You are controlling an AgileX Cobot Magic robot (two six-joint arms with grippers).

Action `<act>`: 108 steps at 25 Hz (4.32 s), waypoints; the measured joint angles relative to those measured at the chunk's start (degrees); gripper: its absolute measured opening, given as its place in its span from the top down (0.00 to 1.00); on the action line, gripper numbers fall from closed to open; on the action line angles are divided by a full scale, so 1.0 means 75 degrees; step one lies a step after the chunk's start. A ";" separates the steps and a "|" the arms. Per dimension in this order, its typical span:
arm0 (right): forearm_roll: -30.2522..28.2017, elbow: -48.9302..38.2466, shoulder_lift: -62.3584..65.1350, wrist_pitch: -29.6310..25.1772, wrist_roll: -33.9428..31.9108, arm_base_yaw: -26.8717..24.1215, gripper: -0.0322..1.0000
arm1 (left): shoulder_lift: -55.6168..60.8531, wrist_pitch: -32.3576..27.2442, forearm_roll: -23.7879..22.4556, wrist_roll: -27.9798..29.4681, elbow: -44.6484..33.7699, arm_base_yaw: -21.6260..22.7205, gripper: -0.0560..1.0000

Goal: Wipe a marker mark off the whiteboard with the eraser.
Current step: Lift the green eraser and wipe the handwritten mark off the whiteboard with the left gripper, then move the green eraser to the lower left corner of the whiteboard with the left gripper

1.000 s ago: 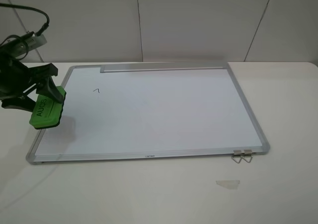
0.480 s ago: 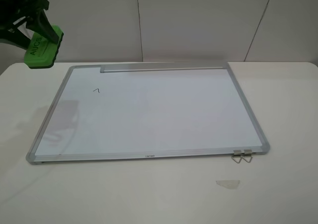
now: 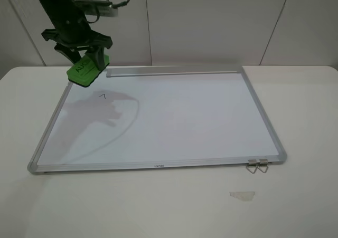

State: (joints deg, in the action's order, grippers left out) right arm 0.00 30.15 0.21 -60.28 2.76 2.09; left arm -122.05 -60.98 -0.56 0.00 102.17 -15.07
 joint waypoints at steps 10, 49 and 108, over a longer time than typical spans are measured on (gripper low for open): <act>0.0000 0.0000 0.0000 0.0000 0.0000 0.0000 0.18 | -0.2441 -0.1006 -0.0260 0.0343 0.2372 -0.0268 0.38; 0.0000 0.0000 0.0000 0.0000 0.0000 0.0000 0.18 | -0.3304 -0.1013 0.0435 0.0000 0.2690 0.1330 0.38; 0.0000 0.0000 0.0000 0.0000 0.0000 0.0000 0.18 | 0.0050 -0.1011 -0.0014 0.1779 0.0396 0.0612 0.38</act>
State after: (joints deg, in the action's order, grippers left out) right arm 0.00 30.15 0.21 -60.28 2.76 2.09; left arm -121.67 -68.57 -0.66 13.34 105.14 -10.48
